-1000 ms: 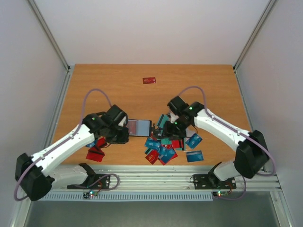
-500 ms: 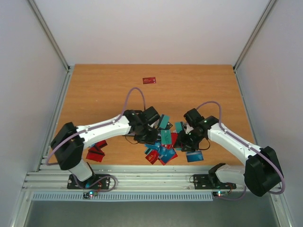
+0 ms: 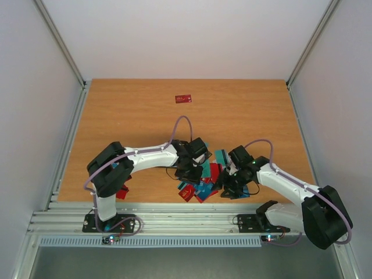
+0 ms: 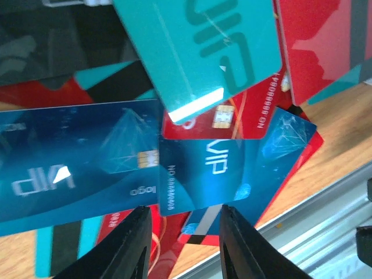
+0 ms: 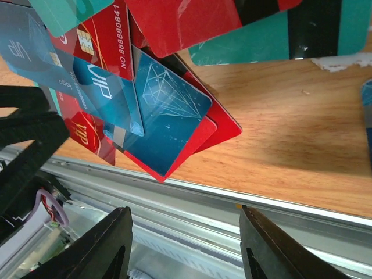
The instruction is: Put the credit cards into the card holder
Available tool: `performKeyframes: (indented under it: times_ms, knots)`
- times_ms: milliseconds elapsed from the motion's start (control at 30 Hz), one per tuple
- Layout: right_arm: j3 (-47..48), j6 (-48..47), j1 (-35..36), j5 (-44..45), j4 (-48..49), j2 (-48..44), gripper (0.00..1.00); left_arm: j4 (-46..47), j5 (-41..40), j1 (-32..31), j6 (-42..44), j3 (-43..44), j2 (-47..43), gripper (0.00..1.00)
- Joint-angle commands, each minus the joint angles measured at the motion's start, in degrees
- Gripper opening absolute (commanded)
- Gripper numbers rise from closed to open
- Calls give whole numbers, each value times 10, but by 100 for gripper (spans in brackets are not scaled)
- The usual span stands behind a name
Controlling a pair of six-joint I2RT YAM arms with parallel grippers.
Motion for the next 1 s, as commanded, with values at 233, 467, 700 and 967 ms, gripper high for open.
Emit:
performKeyframes:
  times_ms: [233,467,700,967]
  knots:
    - [-37,66,-2,14,3,-61,54,96,107,-19,53,-56,34,35]
    - [-34,76,-1,24,-15,-67,55,127,136,-32,38,-87,34,35]
    - [-29,79,1,18,-13,-61,56,172,172,-50,18,-94,37,35]
    - [-51,107,24,19,6,-59,58,143,157,-50,24,-78,-7,35]
